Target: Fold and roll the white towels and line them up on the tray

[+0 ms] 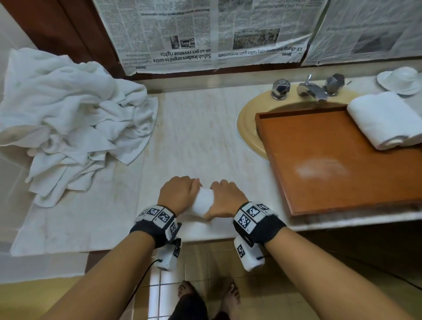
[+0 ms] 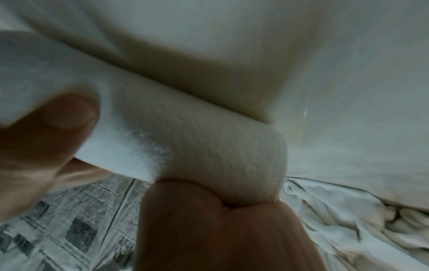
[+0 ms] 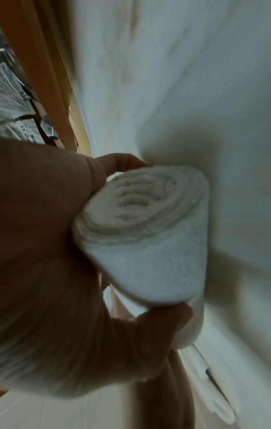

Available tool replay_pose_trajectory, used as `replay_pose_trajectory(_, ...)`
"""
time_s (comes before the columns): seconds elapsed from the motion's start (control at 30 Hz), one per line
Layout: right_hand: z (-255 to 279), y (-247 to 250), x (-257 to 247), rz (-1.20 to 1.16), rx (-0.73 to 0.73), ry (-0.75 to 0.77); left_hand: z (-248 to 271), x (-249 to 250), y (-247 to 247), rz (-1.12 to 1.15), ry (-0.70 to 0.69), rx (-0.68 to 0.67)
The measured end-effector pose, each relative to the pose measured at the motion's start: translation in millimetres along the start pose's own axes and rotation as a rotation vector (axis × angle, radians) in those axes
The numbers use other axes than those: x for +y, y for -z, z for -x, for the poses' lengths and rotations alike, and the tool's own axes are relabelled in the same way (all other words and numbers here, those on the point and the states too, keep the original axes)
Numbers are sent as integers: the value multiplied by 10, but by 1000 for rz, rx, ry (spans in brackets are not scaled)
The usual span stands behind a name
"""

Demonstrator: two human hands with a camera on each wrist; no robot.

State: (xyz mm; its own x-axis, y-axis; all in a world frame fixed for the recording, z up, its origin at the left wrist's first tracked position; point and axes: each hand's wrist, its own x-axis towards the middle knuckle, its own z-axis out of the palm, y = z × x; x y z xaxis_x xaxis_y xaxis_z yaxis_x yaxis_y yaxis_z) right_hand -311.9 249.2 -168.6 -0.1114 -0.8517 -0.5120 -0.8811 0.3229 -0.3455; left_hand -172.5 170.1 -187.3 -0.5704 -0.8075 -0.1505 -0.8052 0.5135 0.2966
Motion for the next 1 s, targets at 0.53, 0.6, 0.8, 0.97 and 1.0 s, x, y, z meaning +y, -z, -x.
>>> replay_pose_trajectory(0.53,-59,190,-46,-142,-98,-216,-362,67,-9,127,25,7)
replay_pose_trajectory(0.6,-87,223,-2,-187,-107,-261,-417,106,2,141,-6,-14)
replay_pose_trajectory(0.8,-27,119,32,-147,34,-285,-472,150,9,168,-65,-62)
replay_pose_trajectory(0.97,29,150,32,-108,93,-282,-456,178,11,244,-58,0)
replay_pose_trajectory(1.0,36,164,50,-112,95,-286,-462,195,6,266,-65,20)
